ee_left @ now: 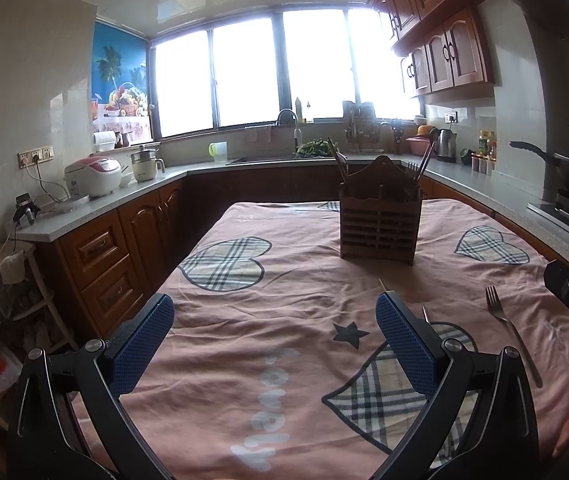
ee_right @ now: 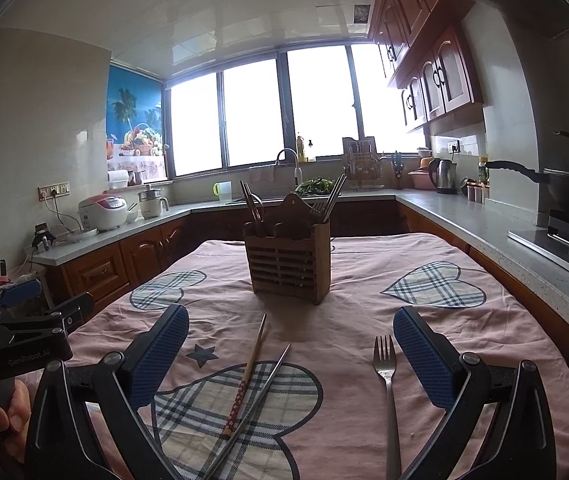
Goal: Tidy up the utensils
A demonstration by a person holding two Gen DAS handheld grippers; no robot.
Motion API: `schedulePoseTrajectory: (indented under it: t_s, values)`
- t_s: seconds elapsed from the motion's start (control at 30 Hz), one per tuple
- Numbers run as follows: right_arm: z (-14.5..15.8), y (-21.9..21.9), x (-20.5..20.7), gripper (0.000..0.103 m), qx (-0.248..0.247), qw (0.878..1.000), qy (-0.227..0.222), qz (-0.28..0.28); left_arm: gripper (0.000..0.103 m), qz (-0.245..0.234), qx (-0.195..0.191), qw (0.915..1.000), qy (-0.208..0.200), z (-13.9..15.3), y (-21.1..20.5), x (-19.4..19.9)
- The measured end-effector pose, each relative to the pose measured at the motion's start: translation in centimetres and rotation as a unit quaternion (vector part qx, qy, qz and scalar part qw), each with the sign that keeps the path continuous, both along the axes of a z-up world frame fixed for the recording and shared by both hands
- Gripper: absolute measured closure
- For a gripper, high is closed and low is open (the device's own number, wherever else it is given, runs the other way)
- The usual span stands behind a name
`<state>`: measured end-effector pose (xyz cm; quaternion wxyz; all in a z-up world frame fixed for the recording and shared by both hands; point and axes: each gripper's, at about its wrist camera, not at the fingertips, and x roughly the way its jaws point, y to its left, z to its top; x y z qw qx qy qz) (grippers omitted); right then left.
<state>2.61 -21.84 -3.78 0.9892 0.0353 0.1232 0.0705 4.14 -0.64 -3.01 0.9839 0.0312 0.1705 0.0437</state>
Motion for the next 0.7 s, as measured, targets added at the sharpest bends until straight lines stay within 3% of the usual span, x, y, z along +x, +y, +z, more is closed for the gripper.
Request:
schedulePoseTrajectory:
  t_s: [0.7]
  values:
    - [0.10,0.16,0.01,0.000,-0.001,1.000,-0.001,0.001,0.000,-0.001,-0.001,1.0000,-0.001,0.31,-0.01,0.03]
